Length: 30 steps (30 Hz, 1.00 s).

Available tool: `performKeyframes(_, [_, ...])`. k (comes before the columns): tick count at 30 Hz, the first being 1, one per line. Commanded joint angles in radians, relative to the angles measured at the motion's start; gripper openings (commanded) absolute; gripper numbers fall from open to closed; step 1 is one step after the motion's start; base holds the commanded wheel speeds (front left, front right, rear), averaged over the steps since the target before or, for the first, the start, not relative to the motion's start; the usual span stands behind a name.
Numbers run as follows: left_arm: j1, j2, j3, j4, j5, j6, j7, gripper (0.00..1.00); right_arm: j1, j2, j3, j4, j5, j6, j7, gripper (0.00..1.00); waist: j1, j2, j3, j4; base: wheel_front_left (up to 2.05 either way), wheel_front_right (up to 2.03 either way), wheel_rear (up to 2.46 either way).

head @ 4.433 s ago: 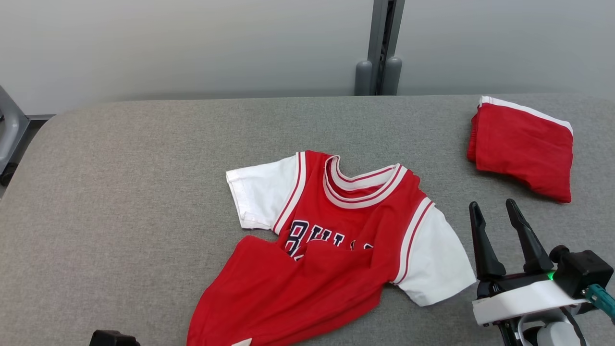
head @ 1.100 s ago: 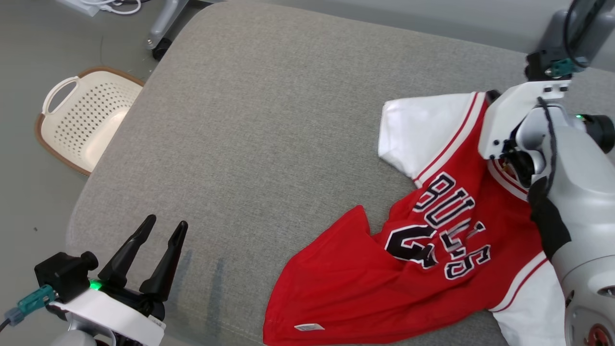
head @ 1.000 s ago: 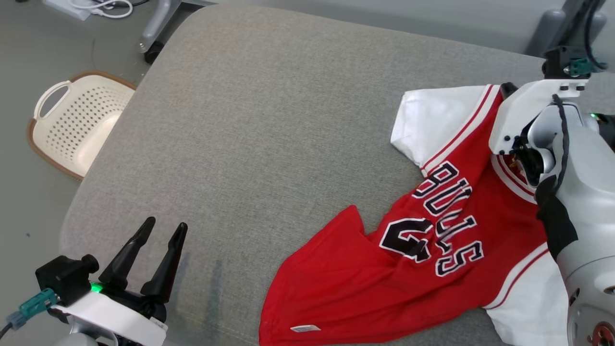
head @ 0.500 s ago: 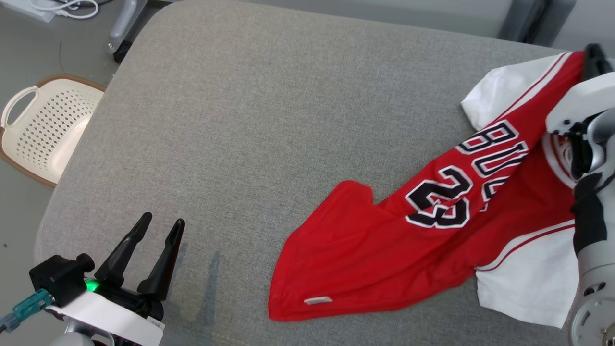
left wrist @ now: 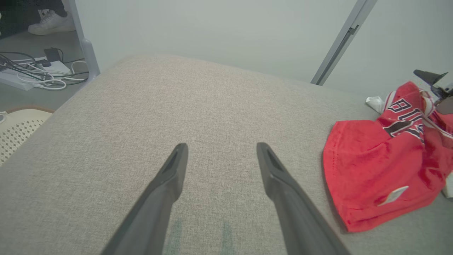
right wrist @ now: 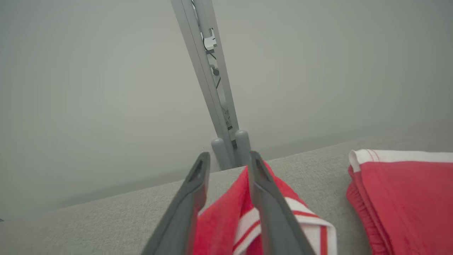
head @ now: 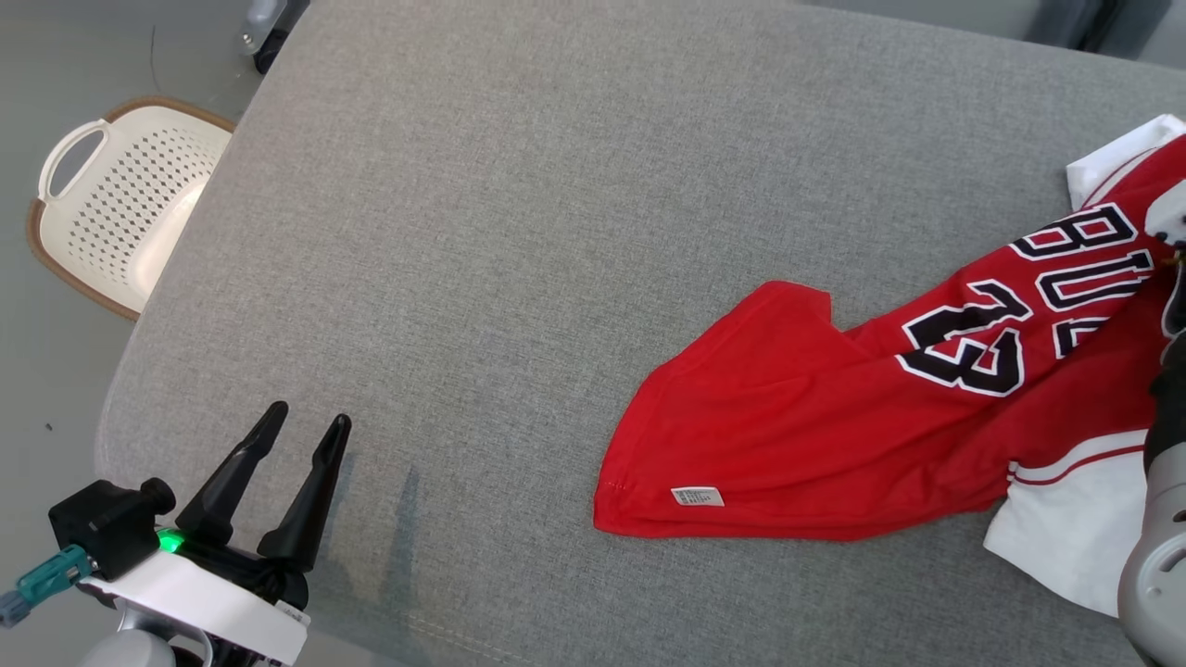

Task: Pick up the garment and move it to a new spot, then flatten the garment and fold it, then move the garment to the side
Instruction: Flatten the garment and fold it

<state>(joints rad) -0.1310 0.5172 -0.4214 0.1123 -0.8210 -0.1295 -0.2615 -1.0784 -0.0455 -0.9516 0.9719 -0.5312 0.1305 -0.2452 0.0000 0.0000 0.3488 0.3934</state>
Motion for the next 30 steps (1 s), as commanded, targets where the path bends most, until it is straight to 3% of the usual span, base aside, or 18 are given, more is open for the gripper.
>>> performKeyframes(1, [-0.009,0.0,-0.001,0.006,-0.005,-0.002,-0.004,1.0,-0.012,-0.01,-0.015,0.019,-0.034,0.0,-0.006,1.0,0.0,0.0,-0.015,-0.006,0.0,0.0,0.0])
performKeyframes(10, [0.037,-0.012,0.011,0.012,0.033,-0.002,-0.004,1.0,-0.031,-0.009,0.026,0.155,-0.077,0.0,-0.021,1.0,0.0,0.0,-0.12,-0.091,0.0,0.0,0.0])
performKeyframes(16, [0.071,-0.021,0.026,0.004,0.06,0.021,-0.004,1.0,-0.055,-0.007,0.178,0.209,0.028,0.0,-0.021,1.0,0.0,0.0,-0.19,-0.166,0.0,0.0,0.0])
performKeyframes(21, [0.098,-0.025,0.027,-0.021,0.064,0.062,0.003,1.0,-0.043,-0.008,0.39,0.241,0.217,0.0,-0.021,1.0,0.0,0.0,-0.241,-0.222,0.0,0.0,0.0])
performKeyframes(22, [0.098,-0.025,0.027,-0.021,0.064,0.062,0.003,1.0,-0.043,-0.008,0.39,0.241,0.217,0.0,-0.021,1.0,0.0,0.0,-0.241,-0.222,0.0,0.0,0.0])
performKeyframes(25, [0.113,-0.027,0.03,-0.032,0.062,0.086,0.01,1.0,0.013,-0.007,0.558,0.204,0.377,0.0,-0.019,1.0,0.0,0.0,-0.267,-0.254,0.0,0.0,0.0])
performKeyframes(30, [0.147,-0.025,0.044,-0.054,0.054,0.126,0.01,1.0,0.239,-0.008,0.832,-0.046,0.644,0.0,-0.019,1.0,0.0,0.0,-0.305,-0.313,0.0,0.0,0.0])
